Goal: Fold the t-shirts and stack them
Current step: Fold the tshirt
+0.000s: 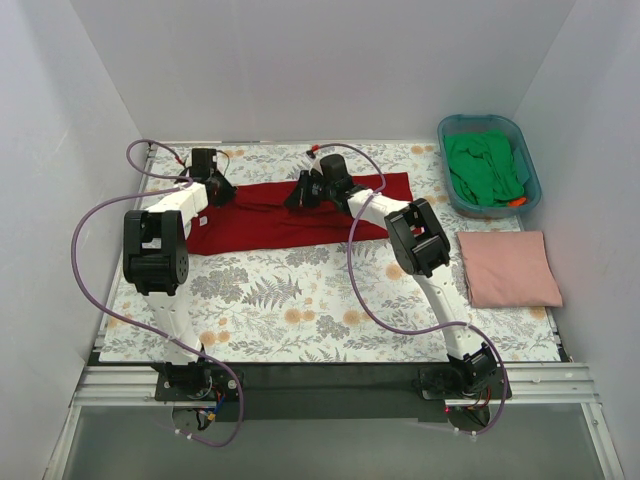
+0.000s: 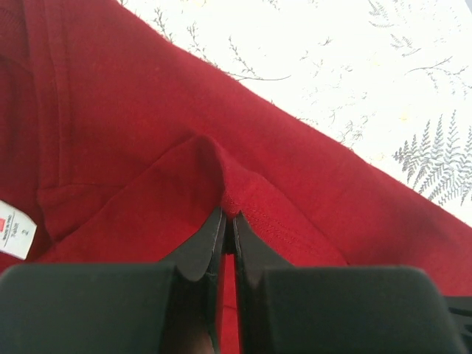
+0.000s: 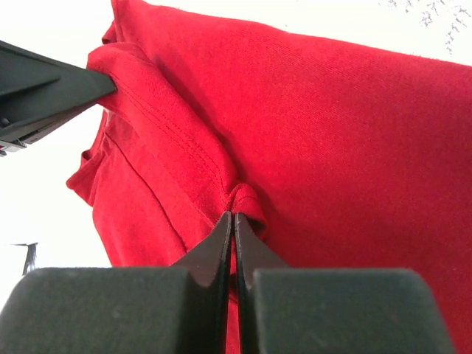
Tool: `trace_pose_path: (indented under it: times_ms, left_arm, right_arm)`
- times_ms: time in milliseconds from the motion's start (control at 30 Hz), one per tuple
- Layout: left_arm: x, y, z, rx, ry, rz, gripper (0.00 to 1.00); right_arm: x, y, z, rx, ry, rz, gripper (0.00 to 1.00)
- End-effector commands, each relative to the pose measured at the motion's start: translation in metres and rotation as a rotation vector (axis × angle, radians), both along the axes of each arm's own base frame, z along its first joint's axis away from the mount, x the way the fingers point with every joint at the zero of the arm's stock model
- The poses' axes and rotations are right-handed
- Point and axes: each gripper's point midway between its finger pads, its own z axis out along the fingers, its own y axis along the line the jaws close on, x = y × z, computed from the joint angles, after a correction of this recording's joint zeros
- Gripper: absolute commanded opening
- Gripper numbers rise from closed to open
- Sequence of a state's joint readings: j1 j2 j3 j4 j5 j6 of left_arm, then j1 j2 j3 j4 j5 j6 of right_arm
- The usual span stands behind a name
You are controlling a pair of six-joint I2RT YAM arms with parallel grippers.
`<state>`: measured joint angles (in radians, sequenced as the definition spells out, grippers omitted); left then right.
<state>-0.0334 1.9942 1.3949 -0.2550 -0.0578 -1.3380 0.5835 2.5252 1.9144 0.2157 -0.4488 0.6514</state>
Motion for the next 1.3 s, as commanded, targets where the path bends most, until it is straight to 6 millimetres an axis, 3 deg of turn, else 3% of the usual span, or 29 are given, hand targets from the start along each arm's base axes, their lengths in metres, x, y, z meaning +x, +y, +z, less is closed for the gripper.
trace_pose_path:
  times_ms: [0,400,767,1067,1200,1233,1267]
  left_arm:
    - [-0.002,0.004,0.016,0.015,0.011,-0.004,0.0]
    - [-0.009,0.004,0.023,0.01,0.057,-0.004,0.0]
    - [-0.028,0.015,-0.004,0.017,0.147,0.059,0.0]
    - [-0.032,0.011,-0.044,-0.009,0.208,0.063,0.0]
    - [-0.033,0.013,-0.046,-0.001,0.206,0.069,0.0]
    - [-0.033,0.013,-0.044,-0.002,0.201,0.068,0.02]
    - [-0.03,0.012,-0.038,-0.003,0.183,0.063,0.11]
  right_arm:
    - [0.002,0.003,0.062,0.073,-0.101,0.023,0.05]
    - [-0.009,0.003,0.078,0.102,-0.089,0.055,0.05]
    - [-0.021,0.0,0.045,0.083,-0.002,0.071,0.06]
    - [-0.023,-0.002,0.027,0.062,0.023,0.072,0.09]
    - [-0.025,-0.003,0.029,0.058,0.016,0.077,0.12]
    - [-0.026,-0.004,0.029,0.055,0.013,0.079,0.14]
    - [-0.027,-0.004,0.031,0.053,0.01,0.079,0.2]
